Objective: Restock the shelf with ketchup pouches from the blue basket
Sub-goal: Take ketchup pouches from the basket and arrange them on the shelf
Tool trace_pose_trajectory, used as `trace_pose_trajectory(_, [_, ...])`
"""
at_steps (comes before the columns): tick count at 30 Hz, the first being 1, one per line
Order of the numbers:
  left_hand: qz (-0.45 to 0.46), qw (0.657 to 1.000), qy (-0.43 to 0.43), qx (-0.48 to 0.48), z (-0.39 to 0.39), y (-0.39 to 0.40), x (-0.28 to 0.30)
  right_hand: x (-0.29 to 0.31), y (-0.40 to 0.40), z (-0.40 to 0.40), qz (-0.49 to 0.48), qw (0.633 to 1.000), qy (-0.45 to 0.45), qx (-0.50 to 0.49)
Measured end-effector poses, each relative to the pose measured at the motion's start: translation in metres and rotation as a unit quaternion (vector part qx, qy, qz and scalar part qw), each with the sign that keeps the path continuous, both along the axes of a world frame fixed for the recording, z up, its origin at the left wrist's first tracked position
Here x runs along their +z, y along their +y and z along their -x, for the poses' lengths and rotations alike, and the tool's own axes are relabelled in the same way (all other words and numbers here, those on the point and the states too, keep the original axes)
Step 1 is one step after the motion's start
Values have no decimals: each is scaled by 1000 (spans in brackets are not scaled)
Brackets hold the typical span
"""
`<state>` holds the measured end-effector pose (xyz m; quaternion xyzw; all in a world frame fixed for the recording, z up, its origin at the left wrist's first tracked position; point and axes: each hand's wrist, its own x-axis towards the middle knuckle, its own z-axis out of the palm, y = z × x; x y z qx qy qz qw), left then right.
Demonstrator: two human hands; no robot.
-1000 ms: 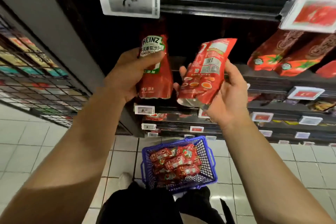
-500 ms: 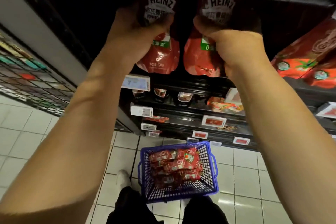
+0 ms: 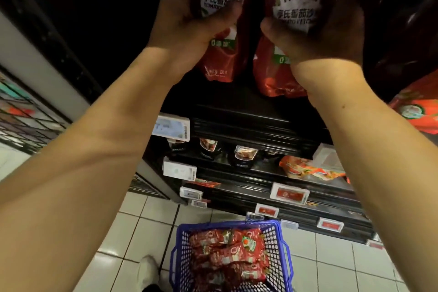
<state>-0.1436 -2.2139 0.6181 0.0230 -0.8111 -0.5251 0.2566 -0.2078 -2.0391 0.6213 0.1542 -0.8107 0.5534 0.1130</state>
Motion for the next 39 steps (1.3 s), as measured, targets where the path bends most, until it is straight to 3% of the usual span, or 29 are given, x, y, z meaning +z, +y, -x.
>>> trace_pose_trajectory(3, [16,1000,15,6,9,-1,-2,-9,-2,12,-11,999,29,-11])
trace_pose_trajectory(9, [32,999,26,10,26,-16,-20,-18,-7,27,71,994,85,-14])
trace_pose_trajectory(14, [56,998,3,30,31,-23,-34,-40,-7,36,51,993,108,2])
trace_pose_trajectory(17, [45,999,-11,19,40,-24,-33,-43,-5,42,63,991,110,-39])
trace_pose_trajectory(21, [97,994,-52,6,59,-27,-29,-41,-4,46,100,981,119,-113])
trace_pose_trajectory(24, [135,986,-89,-38,81,-27,-17,-41,2,52,73,981,113,-142])
trace_pose_trajectory(27, [120,985,-97,-77,102,-24,-17,-42,3,56,52,983,97,-145])
trace_pose_trajectory(32, [102,994,-31,20,118,-28,-42,-47,6,66,11,988,83,-130])
trace_pose_trajectory(39, [63,996,-16,61,119,-37,-45,-36,-3,97,-99,982,56,-150])
